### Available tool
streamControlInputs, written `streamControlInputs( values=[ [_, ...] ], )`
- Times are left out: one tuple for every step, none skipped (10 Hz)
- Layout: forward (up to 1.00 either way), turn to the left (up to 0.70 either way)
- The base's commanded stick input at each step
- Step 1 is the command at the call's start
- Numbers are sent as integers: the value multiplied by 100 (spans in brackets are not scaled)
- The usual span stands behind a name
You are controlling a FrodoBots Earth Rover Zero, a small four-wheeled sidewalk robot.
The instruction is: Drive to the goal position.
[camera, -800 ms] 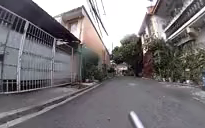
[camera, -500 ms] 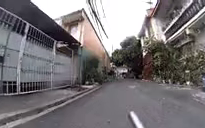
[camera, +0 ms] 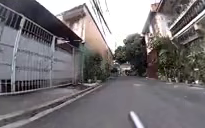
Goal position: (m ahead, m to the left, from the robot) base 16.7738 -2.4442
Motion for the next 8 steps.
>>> streamControlInputs(
  values=[
    [70,-35],
    [70,-35],
    [70,-35],
    [70,-35],
    [70,-35],
    [70,-35],
    [71,-34],
    [73,-33]
  ],
)
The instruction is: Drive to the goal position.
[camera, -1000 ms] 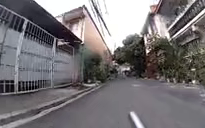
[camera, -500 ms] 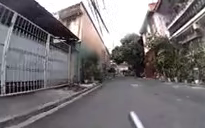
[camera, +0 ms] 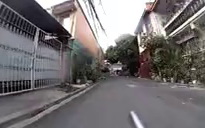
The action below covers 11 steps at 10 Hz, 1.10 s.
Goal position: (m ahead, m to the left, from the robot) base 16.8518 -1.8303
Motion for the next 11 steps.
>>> streamControlInputs(
  values=[
    [75,-32],
    [76,-31],
    [78,-30],
    [79,-29],
    [81,-28],
    [83,-27],
    [84,-26],
    [85,-32],
    [85,-34],
    [85,-34],
    [85,-34]
  ],
)
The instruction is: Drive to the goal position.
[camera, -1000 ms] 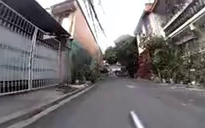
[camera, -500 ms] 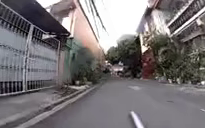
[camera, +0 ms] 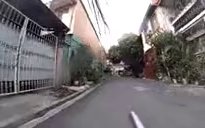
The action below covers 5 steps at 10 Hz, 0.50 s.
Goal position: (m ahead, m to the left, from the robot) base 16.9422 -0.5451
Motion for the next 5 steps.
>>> streamControlInputs(
  values=[
    [85,-34],
    [85,-34],
    [85,-34],
    [85,-34],
    [85,-34]
  ],
)
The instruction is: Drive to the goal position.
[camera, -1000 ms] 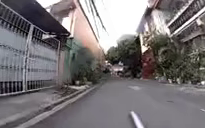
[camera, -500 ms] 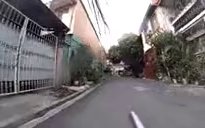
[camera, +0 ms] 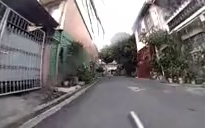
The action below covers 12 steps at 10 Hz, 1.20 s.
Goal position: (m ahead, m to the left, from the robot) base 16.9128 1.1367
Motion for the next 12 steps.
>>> streamControlInputs(
  values=[
    [85,-34],
    [85,-34],
    [85,-31],
    [85,-24],
    [85,-11],
    [85,-2],
    [85,0],
    [85,0],
    [85,0],
    [85,0],
    [85,0],
    [85,0]
  ],
)
